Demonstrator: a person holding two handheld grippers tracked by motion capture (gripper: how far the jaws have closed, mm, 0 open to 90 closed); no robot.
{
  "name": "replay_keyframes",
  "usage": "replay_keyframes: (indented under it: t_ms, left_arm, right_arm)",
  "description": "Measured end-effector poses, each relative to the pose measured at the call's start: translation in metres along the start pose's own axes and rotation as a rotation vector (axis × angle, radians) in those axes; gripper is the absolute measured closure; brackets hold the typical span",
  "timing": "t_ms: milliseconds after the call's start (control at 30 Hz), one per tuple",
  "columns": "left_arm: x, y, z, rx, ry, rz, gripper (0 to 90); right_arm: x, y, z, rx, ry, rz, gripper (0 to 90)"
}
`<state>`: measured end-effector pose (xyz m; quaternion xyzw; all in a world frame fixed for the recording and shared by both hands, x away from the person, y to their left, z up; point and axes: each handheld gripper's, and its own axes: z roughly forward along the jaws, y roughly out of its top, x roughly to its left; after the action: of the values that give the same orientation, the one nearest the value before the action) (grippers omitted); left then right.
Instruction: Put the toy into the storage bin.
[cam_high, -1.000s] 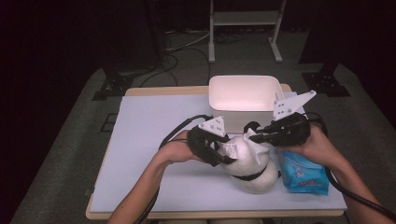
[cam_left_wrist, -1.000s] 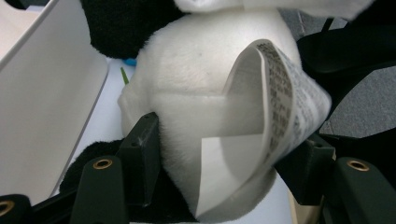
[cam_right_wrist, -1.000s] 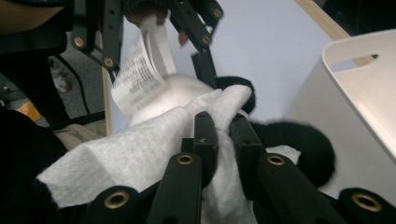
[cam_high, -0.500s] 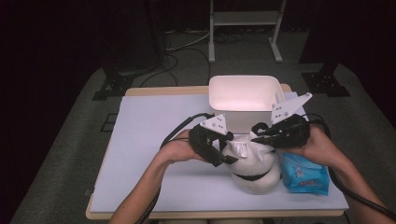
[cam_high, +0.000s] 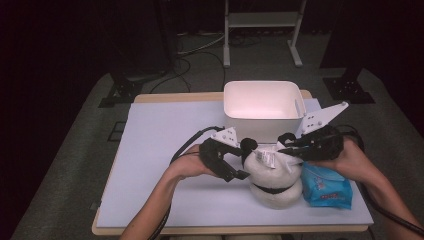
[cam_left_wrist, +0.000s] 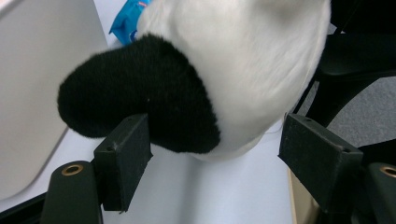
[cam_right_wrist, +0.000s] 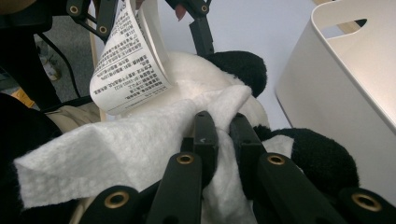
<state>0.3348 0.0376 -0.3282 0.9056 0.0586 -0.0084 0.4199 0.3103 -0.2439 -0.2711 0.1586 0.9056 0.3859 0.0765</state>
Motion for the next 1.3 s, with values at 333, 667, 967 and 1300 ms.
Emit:
replay_keyframes:
  t_ms: [333, 667, 967, 1300]
  left_arm:
    - [0.001, -0.007, 0.011, 0.01, -0.019, -0.025, 21.4]
    - [0.007, -0.013, 0.023, -0.057, -0.038, -0.075, 29.3]
    - [0.006, -0.008, 0.004, -0.067, -0.005, -0.043, 33.3]
    - [0.007, -0.008, -0.026, -0.052, 0.054, -0.03, 33.6]
  right_arm:
    - [0.001, -0.002, -0.001, -0.005, 0.0, 0.001, 83.0]
    - [0.003, -0.001, -0.001, -0.022, 0.009, -0.006, 82.9]
    - [0.003, 0.001, -0.002, -0.093, 0.03, 0.004, 82.8]
    - [0.001, 0.012, 0.011, -0.116, 0.058, 0.001, 82.7]
